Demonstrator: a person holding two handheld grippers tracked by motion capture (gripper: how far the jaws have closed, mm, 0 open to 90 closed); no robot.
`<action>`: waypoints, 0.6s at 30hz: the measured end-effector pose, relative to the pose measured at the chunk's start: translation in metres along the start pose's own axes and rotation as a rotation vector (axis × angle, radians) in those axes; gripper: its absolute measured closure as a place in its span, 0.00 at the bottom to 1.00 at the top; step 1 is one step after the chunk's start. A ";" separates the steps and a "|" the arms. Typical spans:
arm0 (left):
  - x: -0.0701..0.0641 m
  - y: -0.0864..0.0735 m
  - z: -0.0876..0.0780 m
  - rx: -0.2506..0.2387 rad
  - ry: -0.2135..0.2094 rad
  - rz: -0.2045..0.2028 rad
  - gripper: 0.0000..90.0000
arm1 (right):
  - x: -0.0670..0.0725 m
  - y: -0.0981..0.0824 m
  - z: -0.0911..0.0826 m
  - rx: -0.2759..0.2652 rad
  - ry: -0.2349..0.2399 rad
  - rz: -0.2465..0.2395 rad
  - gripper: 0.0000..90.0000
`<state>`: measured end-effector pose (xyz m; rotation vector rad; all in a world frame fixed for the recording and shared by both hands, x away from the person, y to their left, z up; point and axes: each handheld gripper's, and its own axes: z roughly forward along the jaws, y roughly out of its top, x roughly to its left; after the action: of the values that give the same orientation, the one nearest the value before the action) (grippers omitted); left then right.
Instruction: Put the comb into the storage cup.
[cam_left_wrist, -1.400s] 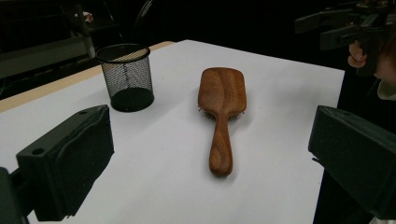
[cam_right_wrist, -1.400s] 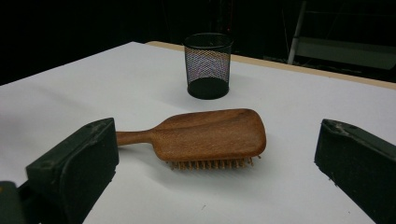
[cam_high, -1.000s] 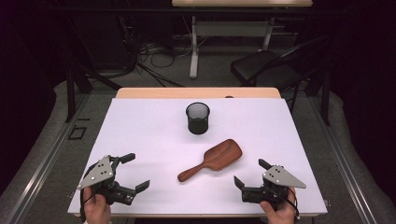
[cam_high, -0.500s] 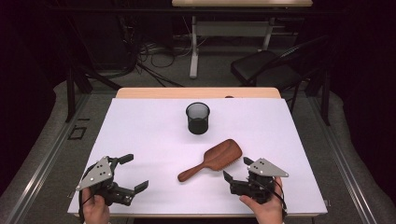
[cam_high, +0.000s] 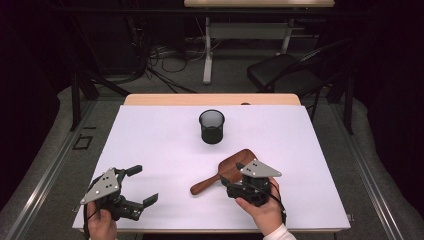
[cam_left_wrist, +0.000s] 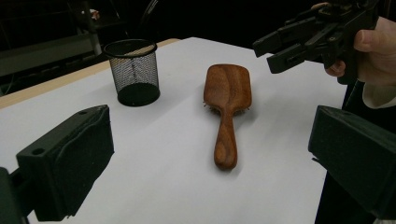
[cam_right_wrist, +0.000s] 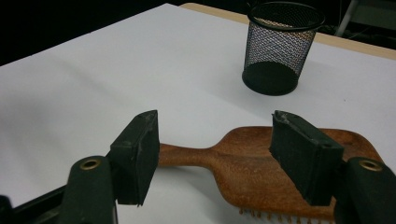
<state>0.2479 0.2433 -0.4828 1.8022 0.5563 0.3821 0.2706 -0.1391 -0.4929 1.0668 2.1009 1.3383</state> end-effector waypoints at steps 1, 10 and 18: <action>0.000 0.000 0.000 -0.002 -0.004 0.000 0.00 | 0.001 0.001 0.002 -0.004 -0.002 -0.002 0.36; 0.000 0.000 0.001 0.005 -0.008 0.002 0.00 | 0.006 0.005 0.021 0.025 0.006 0.004 0.45; 0.001 -0.001 0.002 0.005 -0.004 -0.001 0.00 | 0.009 0.004 0.039 0.075 0.014 0.007 0.60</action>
<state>0.2491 0.2424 -0.4845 1.8072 0.5558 0.3760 0.2937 -0.1084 -0.5062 1.0984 2.1748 1.2830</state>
